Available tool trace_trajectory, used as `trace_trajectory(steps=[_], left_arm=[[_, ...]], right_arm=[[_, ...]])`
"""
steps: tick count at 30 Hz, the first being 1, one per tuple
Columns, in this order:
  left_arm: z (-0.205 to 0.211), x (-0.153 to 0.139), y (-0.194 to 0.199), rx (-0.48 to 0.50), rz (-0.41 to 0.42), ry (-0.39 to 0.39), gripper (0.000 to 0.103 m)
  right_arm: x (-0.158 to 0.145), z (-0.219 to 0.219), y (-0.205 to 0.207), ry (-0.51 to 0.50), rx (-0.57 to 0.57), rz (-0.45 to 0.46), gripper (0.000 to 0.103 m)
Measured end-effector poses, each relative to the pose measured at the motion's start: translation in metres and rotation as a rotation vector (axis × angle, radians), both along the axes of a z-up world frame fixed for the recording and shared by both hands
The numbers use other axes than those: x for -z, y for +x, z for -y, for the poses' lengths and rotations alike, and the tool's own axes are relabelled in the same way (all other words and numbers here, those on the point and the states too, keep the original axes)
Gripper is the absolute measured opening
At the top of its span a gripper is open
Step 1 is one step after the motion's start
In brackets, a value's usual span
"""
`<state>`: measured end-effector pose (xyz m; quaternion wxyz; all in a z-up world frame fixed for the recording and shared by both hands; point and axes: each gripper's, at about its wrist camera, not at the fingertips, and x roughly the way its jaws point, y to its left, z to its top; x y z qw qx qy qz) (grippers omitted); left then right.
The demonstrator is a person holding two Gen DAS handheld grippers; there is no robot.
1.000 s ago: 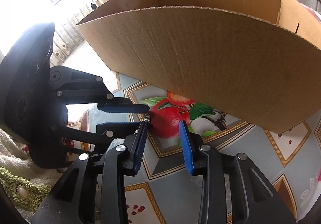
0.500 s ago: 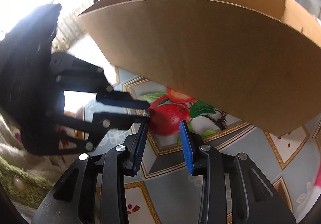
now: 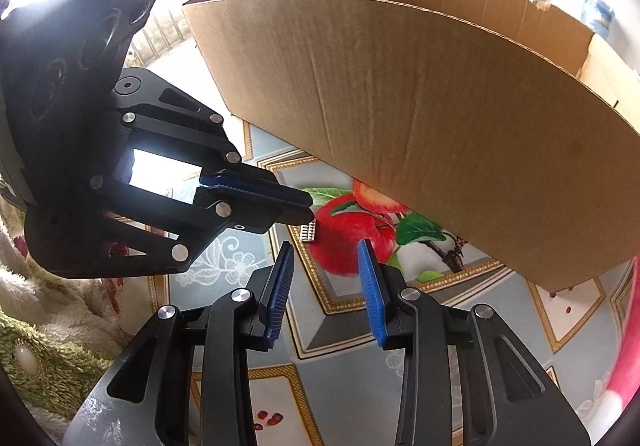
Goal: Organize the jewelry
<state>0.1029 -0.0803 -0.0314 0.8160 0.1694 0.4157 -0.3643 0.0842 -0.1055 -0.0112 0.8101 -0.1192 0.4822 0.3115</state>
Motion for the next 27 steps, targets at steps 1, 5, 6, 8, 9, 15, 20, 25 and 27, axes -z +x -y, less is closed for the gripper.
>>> trace_trajectory(steps=[1,5,6,8,9,15,20,25,27], left_arm=[[0.000,0.001,0.001,0.001,-0.004,0.006,0.004],[0.003,0.002,0.003,0.010,-0.016,0.023,0.014],[0.004,0.002,0.004,0.014,-0.019,0.027,0.019],[0.006,0.003,0.005,0.026,-0.024,0.036,0.019],[0.007,0.005,0.006,0.034,-0.033,0.050,0.019],[0.017,0.006,0.013,0.039,-0.048,0.105,0.019],[0.033,0.004,0.019,0.062,-0.094,0.175,0.019],[0.047,0.003,0.031,0.099,-0.130,0.232,0.017],[0.055,0.003,0.034,0.112,-0.138,0.249,0.014]], right_arm=[[0.001,-0.002,0.000,-0.004,-0.004,0.002,0.033],[0.006,-0.010,-0.006,-0.028,-0.018,0.018,0.033],[0.006,-0.010,-0.007,-0.028,-0.018,0.021,0.033],[0.006,-0.012,-0.015,-0.036,-0.015,0.030,0.033],[0.006,-0.012,-0.016,-0.039,-0.014,0.034,0.033],[0.007,-0.013,-0.017,-0.035,-0.004,0.034,0.033],[0.009,-0.014,-0.018,-0.015,-0.012,0.035,0.033],[0.014,-0.008,-0.014,0.010,-0.015,0.040,0.033],[0.016,-0.008,-0.013,0.015,-0.015,0.044,0.033]])
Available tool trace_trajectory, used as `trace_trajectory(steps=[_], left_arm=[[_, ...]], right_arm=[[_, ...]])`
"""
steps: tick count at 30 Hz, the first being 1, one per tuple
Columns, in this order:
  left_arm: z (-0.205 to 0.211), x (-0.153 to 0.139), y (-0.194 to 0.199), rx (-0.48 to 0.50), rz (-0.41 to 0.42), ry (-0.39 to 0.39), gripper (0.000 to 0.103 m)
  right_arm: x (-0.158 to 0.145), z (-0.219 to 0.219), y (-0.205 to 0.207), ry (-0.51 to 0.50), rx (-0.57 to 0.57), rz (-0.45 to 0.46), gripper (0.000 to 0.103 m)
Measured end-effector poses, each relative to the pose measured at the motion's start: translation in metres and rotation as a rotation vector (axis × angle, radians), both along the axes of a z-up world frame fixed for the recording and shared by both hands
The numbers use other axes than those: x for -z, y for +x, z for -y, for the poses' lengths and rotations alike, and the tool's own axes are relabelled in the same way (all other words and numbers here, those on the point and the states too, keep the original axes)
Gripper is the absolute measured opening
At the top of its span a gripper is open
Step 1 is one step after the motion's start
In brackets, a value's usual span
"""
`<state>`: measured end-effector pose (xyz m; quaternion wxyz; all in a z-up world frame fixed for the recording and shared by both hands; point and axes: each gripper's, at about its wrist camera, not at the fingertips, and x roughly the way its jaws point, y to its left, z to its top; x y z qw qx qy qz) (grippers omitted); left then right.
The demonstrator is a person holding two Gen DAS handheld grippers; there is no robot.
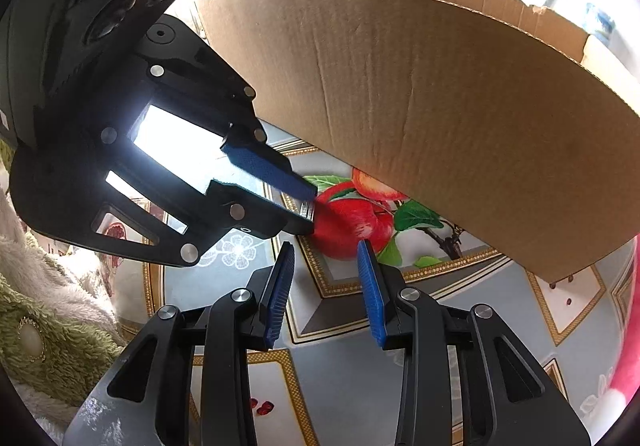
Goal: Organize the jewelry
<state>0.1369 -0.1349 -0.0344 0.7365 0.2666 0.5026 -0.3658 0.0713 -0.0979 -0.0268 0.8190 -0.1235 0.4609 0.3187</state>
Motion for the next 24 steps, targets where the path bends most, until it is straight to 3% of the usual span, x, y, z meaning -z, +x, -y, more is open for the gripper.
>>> trace_trajectory(steps=[10,21,24], left_arm=[[0.017,0.003,0.002,-0.005,0.008,0.012,0.014],[-0.020,-0.022,-0.010,-0.038,0.000,-0.048,0.014],[-0.023,-0.030,-0.011,-0.047,-0.006,-0.082,0.014]], right_arm=[[0.000,0.018,-0.007,0.017,-0.007,0.008,0.033],[0.000,0.003,-0.015,-0.011,-0.029,0.029,0.033],[0.001,0.001,-0.015,-0.007,-0.023,0.034,0.027]])
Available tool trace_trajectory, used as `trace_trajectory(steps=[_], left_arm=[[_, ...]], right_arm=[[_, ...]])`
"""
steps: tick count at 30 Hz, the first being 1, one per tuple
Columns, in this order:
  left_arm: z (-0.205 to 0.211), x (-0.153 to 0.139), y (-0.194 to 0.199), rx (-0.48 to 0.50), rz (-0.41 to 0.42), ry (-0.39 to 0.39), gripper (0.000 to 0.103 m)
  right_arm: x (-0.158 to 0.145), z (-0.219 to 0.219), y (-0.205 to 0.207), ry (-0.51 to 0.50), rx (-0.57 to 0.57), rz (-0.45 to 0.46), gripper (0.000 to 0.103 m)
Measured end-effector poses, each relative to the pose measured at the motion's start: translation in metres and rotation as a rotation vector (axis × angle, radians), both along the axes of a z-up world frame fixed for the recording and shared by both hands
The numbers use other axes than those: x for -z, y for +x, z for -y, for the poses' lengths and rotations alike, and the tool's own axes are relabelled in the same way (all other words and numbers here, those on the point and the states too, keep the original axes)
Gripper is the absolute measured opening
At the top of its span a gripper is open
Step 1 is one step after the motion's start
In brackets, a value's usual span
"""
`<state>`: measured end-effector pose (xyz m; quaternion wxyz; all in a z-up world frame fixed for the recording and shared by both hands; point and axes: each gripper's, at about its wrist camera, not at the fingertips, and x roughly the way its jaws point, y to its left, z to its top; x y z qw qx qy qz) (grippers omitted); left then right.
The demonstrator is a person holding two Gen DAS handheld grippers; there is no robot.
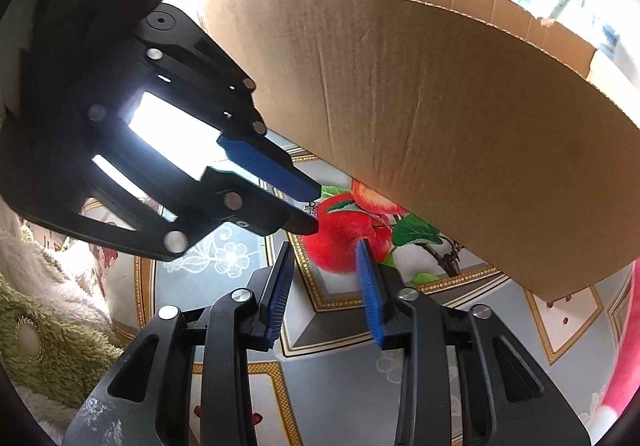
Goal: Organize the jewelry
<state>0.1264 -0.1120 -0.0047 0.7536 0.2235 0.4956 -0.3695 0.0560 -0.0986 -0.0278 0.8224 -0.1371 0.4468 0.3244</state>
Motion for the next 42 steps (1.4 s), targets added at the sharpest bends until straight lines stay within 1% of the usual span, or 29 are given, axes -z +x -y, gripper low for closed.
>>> trace_trajectory(steps=[2,3,4,5,9,12,18,21,25,28,30,31,34,36,39,42], left_arm=[[-0.003,-0.004,-0.001,-0.005,-0.001,-0.017,0.014],[-0.003,-0.007,-0.001,-0.008,-0.002,-0.026,0.014],[-0.004,-0.010,-0.002,-0.009,0.001,-0.030,0.014],[-0.005,-0.011,-0.003,-0.009,0.003,-0.032,0.014],[-0.008,-0.025,-0.012,-0.005,0.024,-0.047,0.014],[-0.013,-0.039,-0.021,-0.005,0.058,-0.058,0.014],[-0.016,-0.076,-0.044,0.006,0.128,-0.086,0.014],[-0.015,-0.094,-0.057,0.016,0.176,-0.091,0.014],[-0.007,-0.113,-0.071,0.035,0.251,-0.092,0.014],[-0.004,-0.130,-0.072,0.057,0.309,-0.092,0.014],[-0.001,-0.139,-0.067,0.073,0.342,-0.091,0.014],[0.000,-0.144,-0.063,0.083,0.358,-0.094,0.014],[0.006,-0.151,-0.044,0.100,0.372,-0.106,0.014],[0.009,-0.151,-0.027,0.108,0.374,-0.113,0.014],[0.016,-0.139,0.005,0.106,0.338,-0.121,0.014],[0.026,-0.114,0.036,0.116,0.279,-0.121,0.014]], right_arm=[[0.002,0.001,0.000,0.008,0.003,-0.001,0.014],[-0.010,0.003,0.003,0.014,0.005,-0.002,0.011],[-0.011,0.004,0.003,0.017,0.006,-0.001,0.006],[-0.012,0.004,0.002,0.022,0.008,0.002,0.005],[-0.024,0.006,-0.006,0.048,0.018,0.034,0.002],[-0.037,0.011,-0.016,0.071,0.027,0.061,0.002],[-0.062,0.027,-0.042,0.131,0.045,0.126,0.001],[-0.077,0.036,-0.052,0.163,0.051,0.156,0.001],[-0.098,0.045,-0.067,0.182,0.057,0.222,0.001],[-0.109,0.049,-0.071,0.204,0.061,0.260,0.001],[-0.124,0.058,-0.069,0.209,0.066,0.298,0.001],[-0.123,0.061,-0.065,0.209,0.069,0.309,0.001],[-0.136,0.065,-0.048,0.204,0.084,0.330,0.001],[-0.141,0.071,-0.035,0.178,0.092,0.354,0.002],[-0.133,0.074,-0.015,0.147,0.117,0.346,0.002],[-0.121,0.075,0.000,0.090,0.161,0.349,0.002]])
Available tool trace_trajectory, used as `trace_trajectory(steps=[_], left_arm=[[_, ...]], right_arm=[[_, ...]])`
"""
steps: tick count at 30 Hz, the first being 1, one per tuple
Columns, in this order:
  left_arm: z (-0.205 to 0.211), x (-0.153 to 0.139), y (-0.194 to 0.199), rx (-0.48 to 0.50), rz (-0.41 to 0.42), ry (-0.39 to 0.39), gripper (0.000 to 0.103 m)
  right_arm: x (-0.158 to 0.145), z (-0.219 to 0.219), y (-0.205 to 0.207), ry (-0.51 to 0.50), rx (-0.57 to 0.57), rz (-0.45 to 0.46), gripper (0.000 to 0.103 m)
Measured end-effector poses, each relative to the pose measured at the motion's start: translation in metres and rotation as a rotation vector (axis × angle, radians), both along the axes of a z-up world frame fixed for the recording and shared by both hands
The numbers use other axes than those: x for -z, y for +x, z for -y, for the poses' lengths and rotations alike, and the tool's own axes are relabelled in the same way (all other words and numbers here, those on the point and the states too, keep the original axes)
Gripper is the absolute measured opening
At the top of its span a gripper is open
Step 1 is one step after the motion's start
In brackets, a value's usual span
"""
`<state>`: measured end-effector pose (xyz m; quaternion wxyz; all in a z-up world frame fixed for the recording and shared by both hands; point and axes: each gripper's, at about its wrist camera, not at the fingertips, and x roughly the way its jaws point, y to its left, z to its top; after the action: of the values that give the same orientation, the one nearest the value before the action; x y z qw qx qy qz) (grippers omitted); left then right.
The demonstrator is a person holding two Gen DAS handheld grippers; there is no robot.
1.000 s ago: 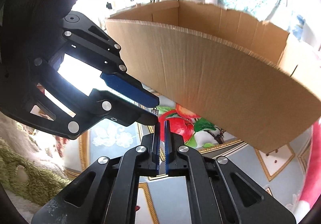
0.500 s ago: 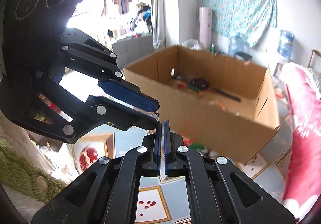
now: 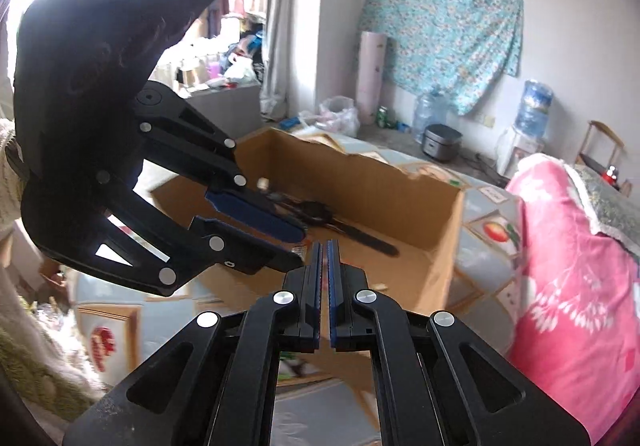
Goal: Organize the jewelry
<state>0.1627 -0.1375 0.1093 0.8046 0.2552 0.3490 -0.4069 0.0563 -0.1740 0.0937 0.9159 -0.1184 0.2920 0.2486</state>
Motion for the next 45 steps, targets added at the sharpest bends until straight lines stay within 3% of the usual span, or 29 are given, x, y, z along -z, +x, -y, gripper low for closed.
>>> trace_trajectory(steps=[6,12,15,17,19,23,26,28,32,36,45], left_arm=[[0.009,0.039,0.034,-0.049,-0.134,-0.010,0.017],[-0.006,0.031,0.031,-0.108,-0.130,-0.062,0.044],[-0.027,0.017,0.025,-0.193,-0.118,-0.099,0.061],[-0.051,0.005,0.018,-0.286,-0.103,-0.139,0.071],[-0.076,-0.007,0.009,-0.385,-0.078,-0.186,0.082],[-0.140,-0.013,-0.007,-0.615,-0.071,-0.329,0.096],[-0.172,0.006,-0.005,-0.764,-0.137,-0.377,0.097],[-0.186,0.031,0.001,-0.823,-0.235,-0.397,0.097],[-0.188,0.062,0.004,-0.789,-0.421,-0.511,0.097],[-0.182,0.058,-0.007,-0.799,-0.390,-0.514,0.096],[-0.191,0.051,-0.063,-0.809,-0.420,-0.548,0.096]], right_arm=[[0.007,0.028,0.014,-0.002,0.123,-0.016,0.003],[0.006,0.050,0.017,0.056,0.213,-0.028,0.006],[0.006,0.057,0.018,0.129,0.247,-0.054,0.021],[0.008,0.063,0.023,0.189,0.272,-0.082,0.043],[0.012,0.070,0.029,0.271,0.293,-0.141,0.053],[0.033,0.076,0.050,0.398,0.312,-0.318,0.063],[0.055,0.074,0.066,0.456,0.302,-0.477,0.064],[0.061,0.070,0.066,0.453,0.308,-0.503,0.064],[0.059,0.064,0.066,0.412,0.307,-0.496,0.064],[0.054,0.058,0.064,0.376,0.325,-0.491,0.064],[0.055,0.053,0.024,0.353,0.330,-0.496,0.064]])
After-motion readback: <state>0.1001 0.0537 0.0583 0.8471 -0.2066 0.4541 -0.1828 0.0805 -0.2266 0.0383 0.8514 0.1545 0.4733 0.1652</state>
